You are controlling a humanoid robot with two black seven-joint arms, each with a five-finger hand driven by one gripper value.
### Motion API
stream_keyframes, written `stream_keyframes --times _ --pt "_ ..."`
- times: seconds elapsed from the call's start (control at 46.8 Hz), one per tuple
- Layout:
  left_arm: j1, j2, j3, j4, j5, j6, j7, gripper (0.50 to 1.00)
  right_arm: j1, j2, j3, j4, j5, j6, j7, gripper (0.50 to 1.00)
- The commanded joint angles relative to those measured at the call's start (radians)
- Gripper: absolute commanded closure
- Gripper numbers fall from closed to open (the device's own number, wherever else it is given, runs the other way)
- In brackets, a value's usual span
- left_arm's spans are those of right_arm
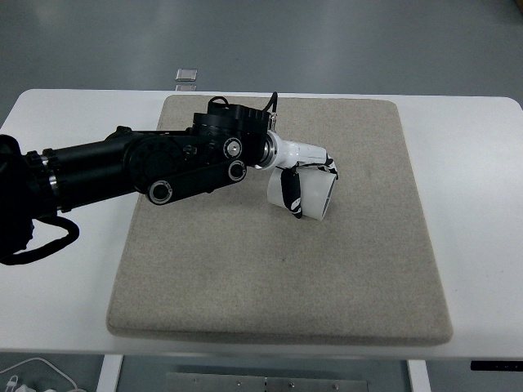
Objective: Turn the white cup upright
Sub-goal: 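Lower the left hand and wrap its fingers around the white cup, then lift the white cup with the left hand and rotate it upright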
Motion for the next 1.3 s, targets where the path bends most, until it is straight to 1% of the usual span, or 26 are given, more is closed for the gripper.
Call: stream_keyframes --times 0.0,0.021,0.086,0.171,0.235,0.406,0.535,0.77,0.856,0.92,1.07,1.198,1.283 --pt "-0.001 -0.001 -0.006 0.0 0.001 0.013 0.0 0.842 0.0 0.0 0.0 0.0 0.0 0.0 0.0 0.57" --pt "-0.001 0.001 -0.009 0.0 -0.001 0.013 0.0 0.868 0.0 0.0 0.0 0.0 0.0 0.0 0.0 0.57" --pt "-0.001 0.001 -0.018 0.005 -0.012 0.015 0.0 0.904 0.0 0.0 0.0 0.0 0.0 0.0 0.0 0.57" --pt "-0.001 0.009 -0.035 0.008 -0.021 0.015 -0.001 0.93 0.0 0.0 0.0 0.0 0.0 0.0 0.0 0.57" --pt "0.0 0.013 -0.072 0.017 -0.024 0.013 -0.003 0.939 0.0 0.0 0.0 0.001 0.0 0.0 0.0 0.57" --pt "0.003 0.029 -0.165 0.072 -0.056 0.004 -0.02 0.939 0.0 0.0 0.0 0.0 0.0 0.0 0.0 0.57" --pt "0.003 0.058 -0.202 0.103 -0.159 0.001 -0.041 0.939 -0.002 0.0 0.0 0.001 0.0 0.0 0.0 0.57" --pt "0.003 0.095 -0.208 0.17 -0.38 -0.002 -0.13 0.934 0.0 0.0 0.0 0.0 0.0 0.0 0.0 0.57" --pt "0.005 0.096 -0.222 0.207 -0.452 -0.013 -0.167 0.934 0.0 0.0 0.0 0.0 0.0 0.0 0.0 0.57" --pt "0.006 0.098 -0.239 0.233 -0.495 -0.028 -0.182 0.934 0.0 0.0 0.0 0.0 0.0 0.0 0.0 0.57" --pt "0.039 0.098 -0.305 0.276 -0.518 -0.049 -0.259 0.928 0.0 0.0 0.0 0.0 0.0 0.0 0.0 0.57" --pt "0.082 0.098 -0.388 0.29 -0.52 -0.076 -0.283 0.928 0.0 0.0 0.0 0.0 0.0 0.0 0.0 0.57" --pt "0.125 0.096 -0.445 0.29 -0.518 -0.076 -0.306 0.928 -0.002 0.0 0.0 0.0 0.0 0.0 0.0 0.57"
